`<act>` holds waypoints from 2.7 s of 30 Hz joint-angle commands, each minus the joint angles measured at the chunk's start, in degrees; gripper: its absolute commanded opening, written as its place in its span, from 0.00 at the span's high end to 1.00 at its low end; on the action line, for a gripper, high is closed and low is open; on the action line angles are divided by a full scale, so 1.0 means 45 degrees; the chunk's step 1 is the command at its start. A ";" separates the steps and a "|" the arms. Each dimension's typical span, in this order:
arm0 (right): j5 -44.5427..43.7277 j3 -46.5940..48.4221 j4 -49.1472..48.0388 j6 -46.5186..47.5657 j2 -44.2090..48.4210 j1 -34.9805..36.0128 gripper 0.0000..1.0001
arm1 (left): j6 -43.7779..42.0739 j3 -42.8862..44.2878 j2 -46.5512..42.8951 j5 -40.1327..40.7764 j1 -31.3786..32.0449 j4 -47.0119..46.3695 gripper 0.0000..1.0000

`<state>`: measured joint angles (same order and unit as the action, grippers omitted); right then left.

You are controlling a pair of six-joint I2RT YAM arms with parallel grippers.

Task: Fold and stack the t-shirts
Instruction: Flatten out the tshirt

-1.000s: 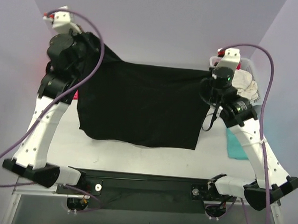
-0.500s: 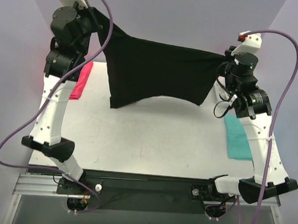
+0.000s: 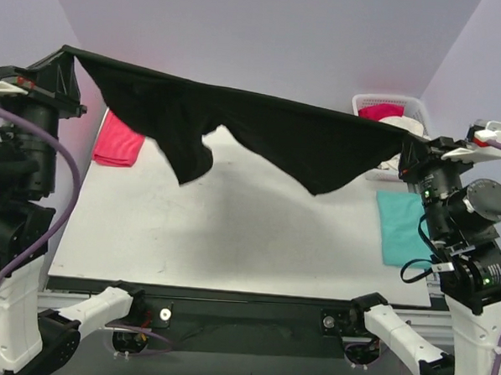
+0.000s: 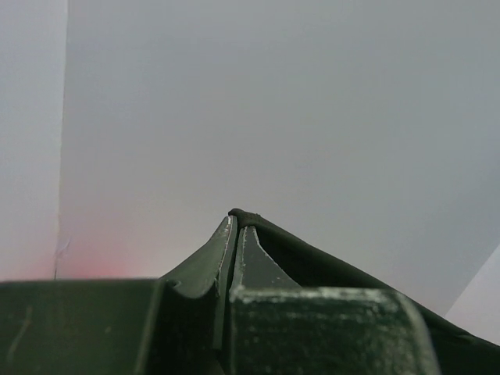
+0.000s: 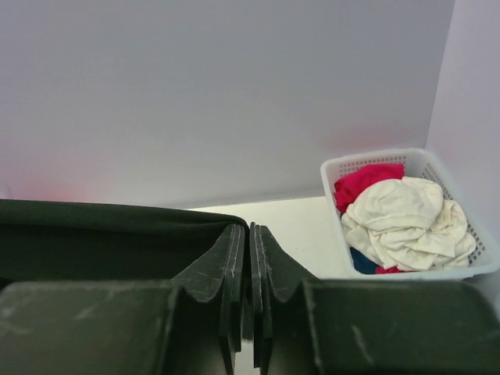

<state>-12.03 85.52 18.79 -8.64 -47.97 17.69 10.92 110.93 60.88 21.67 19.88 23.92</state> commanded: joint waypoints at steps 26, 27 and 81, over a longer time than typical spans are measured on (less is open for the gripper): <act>0.1422 0.3085 -0.1675 -0.0461 -0.6957 -0.2425 1.00 | -0.0824 0.6396 0.9959 0.0653 -0.0588 -0.0164 1.00; 0.1559 0.3241 -0.1655 -0.0520 -0.7036 -0.2583 1.00 | -0.0883 0.7930 1.0315 0.0634 -0.0609 0.0072 1.00; -0.1737 -1.2775 0.4534 -1.0284 0.1555 -0.0905 0.68 | 1.9057 -1.4889 0.2154 0.6491 1.2086 0.9955 0.85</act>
<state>-14.33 25.71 32.01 -51.13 -44.12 12.29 91.44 41.04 71.00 48.03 73.14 63.31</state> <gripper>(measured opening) 0.303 0.133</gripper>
